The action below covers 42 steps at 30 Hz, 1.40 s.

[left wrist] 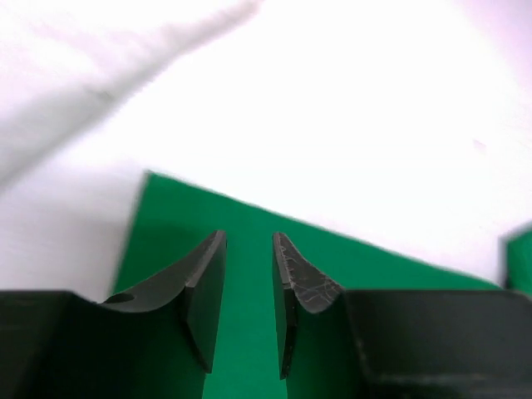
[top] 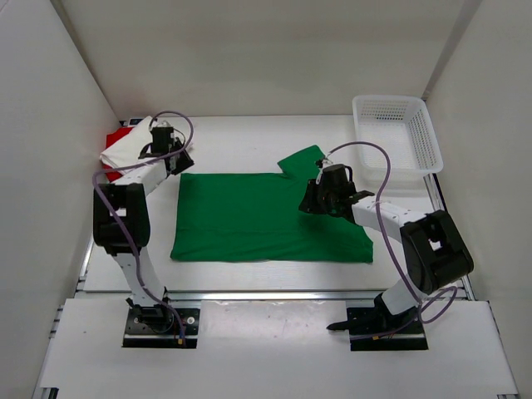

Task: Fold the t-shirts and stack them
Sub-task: Grap the side of the flattened tshirt furthest away from the robot with both arms

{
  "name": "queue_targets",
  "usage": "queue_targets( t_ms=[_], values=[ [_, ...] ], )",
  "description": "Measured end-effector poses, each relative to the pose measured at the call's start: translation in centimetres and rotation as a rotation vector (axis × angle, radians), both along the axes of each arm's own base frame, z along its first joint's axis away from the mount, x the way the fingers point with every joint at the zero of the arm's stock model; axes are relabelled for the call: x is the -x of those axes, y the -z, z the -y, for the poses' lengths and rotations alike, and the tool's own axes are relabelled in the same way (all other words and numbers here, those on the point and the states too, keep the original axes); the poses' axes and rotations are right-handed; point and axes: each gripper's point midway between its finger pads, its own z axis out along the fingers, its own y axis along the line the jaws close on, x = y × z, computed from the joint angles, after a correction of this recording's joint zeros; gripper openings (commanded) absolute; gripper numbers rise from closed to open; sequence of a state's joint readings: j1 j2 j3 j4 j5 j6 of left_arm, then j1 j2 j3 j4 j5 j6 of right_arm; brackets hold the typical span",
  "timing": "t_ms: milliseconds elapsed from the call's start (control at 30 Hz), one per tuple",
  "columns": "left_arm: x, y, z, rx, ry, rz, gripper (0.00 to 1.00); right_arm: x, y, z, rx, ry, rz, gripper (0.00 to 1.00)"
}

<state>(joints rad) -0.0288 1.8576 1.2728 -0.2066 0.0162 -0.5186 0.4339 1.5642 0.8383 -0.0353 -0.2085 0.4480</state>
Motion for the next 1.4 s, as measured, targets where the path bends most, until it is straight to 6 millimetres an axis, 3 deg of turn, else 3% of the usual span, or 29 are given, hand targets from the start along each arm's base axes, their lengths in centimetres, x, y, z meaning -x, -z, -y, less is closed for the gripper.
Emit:
queue_targets(
  t_ms=[133, 300, 567, 767, 933, 1067, 1133, 1267, 1400],
  values=[
    [-0.5, 2.8, -1.9, -0.099, -0.036, -0.084, 0.42, -0.3, -0.7, -0.7, -0.025, -0.02, 0.033, 0.2],
    [1.0, 6.3, -3.4, -0.15, -0.058, -0.202, 0.43, -0.2, -1.9, -0.7, -0.051, -0.031, 0.072, 0.21],
    [0.1, 5.4, -4.4, -0.2, -0.084, -0.193, 0.52, 0.0, -2.6, -1.2, -0.085, -0.055, 0.096, 0.21],
    [0.4, 6.2, -4.5, -0.204, -0.089, -0.222, 0.49, 0.5, -2.2, -1.3, -0.094, -0.066, 0.081, 0.2],
    [-0.9, 6.4, -4.6, -0.215, -0.094, -0.231, 0.41, 0.7, -2.3, -1.5, -0.104, -0.075, 0.082, 0.2],
    [-1.2, 6.5, -4.4, -0.219, -0.092, -0.24, 0.43, 0.8, -2.9, -1.6, -0.117, -0.076, 0.094, 0.21],
    [-1.1, 6.4, -4.4, -0.219, -0.092, -0.246, 0.38, 0.6, -3.2, -1.5, -0.127, -0.075, 0.103, 0.21],
    [-1.2, 6.0, -4.4, -0.222, -0.096, -0.251, 0.16, -0.2, -3.8, -0.9, -0.147, -0.047, 0.115, 0.24],
    [-1.3, 6.0, -4.3, -0.228, -0.102, -0.249, 0.03, -3.0, -3.9, 1.4, -0.145, 0.036, 0.131, 0.27]
  ],
)
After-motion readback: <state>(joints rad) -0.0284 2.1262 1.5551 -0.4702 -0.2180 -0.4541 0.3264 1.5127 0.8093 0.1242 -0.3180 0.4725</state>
